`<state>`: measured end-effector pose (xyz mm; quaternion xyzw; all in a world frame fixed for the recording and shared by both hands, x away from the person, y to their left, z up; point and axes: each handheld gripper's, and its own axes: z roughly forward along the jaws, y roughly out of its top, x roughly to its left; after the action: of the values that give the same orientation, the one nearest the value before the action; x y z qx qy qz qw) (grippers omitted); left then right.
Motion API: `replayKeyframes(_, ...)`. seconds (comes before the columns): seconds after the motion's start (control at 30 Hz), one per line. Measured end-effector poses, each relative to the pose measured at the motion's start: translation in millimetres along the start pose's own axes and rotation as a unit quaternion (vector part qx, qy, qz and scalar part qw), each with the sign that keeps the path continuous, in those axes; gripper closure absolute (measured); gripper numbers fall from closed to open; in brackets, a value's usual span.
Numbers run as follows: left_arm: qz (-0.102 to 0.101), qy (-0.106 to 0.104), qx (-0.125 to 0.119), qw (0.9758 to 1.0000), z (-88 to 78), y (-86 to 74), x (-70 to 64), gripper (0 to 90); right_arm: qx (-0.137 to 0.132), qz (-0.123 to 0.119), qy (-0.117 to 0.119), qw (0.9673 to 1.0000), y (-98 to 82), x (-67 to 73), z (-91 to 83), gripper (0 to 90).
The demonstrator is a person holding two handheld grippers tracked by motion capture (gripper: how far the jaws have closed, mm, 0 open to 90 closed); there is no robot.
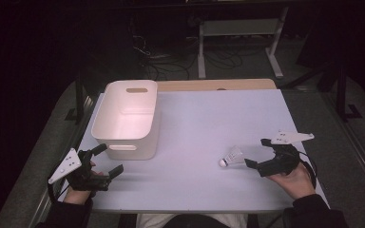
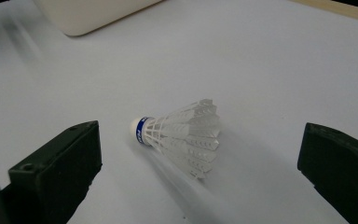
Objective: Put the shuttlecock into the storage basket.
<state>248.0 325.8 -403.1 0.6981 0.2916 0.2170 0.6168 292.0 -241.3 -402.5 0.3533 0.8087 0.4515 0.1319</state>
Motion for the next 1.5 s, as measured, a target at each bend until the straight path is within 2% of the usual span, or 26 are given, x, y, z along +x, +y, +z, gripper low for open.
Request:
replayKeyframes(0.03, 0.000, 0.000, 0.000, 1.0000, 0.0, 0.0, 0.0, 0.0, 0.010, -0.002, 0.008, 0.9999, 0.7, -0.4, 2.6, 3.6)
replayKeyframes(0.13, 0.000, 0.000, 0.000, 1.0000, -0.1, 0.0, -0.1, 0.0, 0.011, -0.004, 0.011, 0.9999, 0.8, -0.6, 2.9, 4.8)
replayKeyframes(0.2, 0.000, 0.000, 0.000, 1.0000, 0.0, 0.0, 0.0, 0.0, 0.011, -0.007, 0.024, 0.9996, 1.6, -1.5, 1.2, 13.5)
replayKeyframes(0.3, 0.000, 0.000, 0.000, 1.0000, -0.1, 0.0, -0.1, 0.0, 0.017, -0.010, 0.033, 0.9993, 2.0, -2.1, 0.5, 17.4)
replayKeyframes(0.67, -0.001, 0.001, 0.000, 1.0000, 0.0, 0.0, 0.0, 0.0, 0.026, -0.024, 0.048, 0.9982, 2.9, -1.8, -1.0, 32.3)
replayKeyframes(0.73, 0.000, 0.001, 0.000, 1.0000, 0.0, 0.0, 0.0, 0.0, 0.037, -0.034, 0.063, 0.9968, 4.6, -0.6, -2.1, 43.0)
replayKeyframes(0.83, 0.000, 0.000, 0.000, 1.0000, 0.0, 0.0, -0.1, 0.0, 0.041, -0.036, 0.066, 0.9963, 4.9, -0.3, -2.1, 45.4)
replayKeyframes(0.87, 0.000, 0.000, 0.000, 1.0000, 0.0, 0.0, -0.1, 0.0, 0.047, -0.043, 0.079, 0.9949, 5.1, 0.3, -1.4, 53.8)
replayKeyframes(0.9, 0.001, 0.000, 0.000, 1.0000, 0.0, 0.0, 0.0, 0.0, 0.050, -0.044, 0.085, 0.9941, 5.1, 0.4, -1.0, 58.1)
replayKeyframes(1.03, 0.000, 0.000, 0.000, 1.0000, 0.0, 0.0, -0.1, 0.0, 0.066, -0.052, 0.095, 0.9919, 3.7, 0.9, 1.7, 75.0)
replayKeyframes(1.1, 0.000, 0.000, 0.000, 1.0000, 0.0, 0.0, -0.1, 0.0, 0.069, -0.051, 0.100, 0.9912, 3.1, 1.0, 2.3, 75.0)
replayKeyframes(1.13, 0.000, 0.000, 0.000, 1.0000, 0.1, 0.0, 0.0, 0.0, 0.069, -0.051, 0.100, 0.9912, 3.1, 1.0, 2.3, 78.9)
replayKeyframes(1.17, 0.000, 0.000, 0.000, 1.0000, 0.1, 0.0, -0.1, 0.0, 0.076, -0.051, 0.107, 0.9901, 1.4, -0.4, 4.6, 87.8)
replayKeyframes(1.37, 0.001, 0.000, 0.000, 1.0000, 0.0, 0.0, -0.1, 0.0, 0.101, -0.036, 0.107, 0.9884, -3.0, -6.9, 11.3, 89.0)
replayKeyframes(1.43, 0.000, 0.000, 0.000, 1.0000, 0.1, 0.0, -0.1, 0.0, 0.119, -0.022, 0.118, 0.9856, -7.4, -10.8, 17.2, 89.1)
replayKeyframes(1.5, 0.001, 0.000, 0.000, 1.0000, 0.1, 0.0, -0.1, 0.0, 0.131, -0.019, 0.121, 0.9837, -9.5, -12.5, 20.6, 89.1)
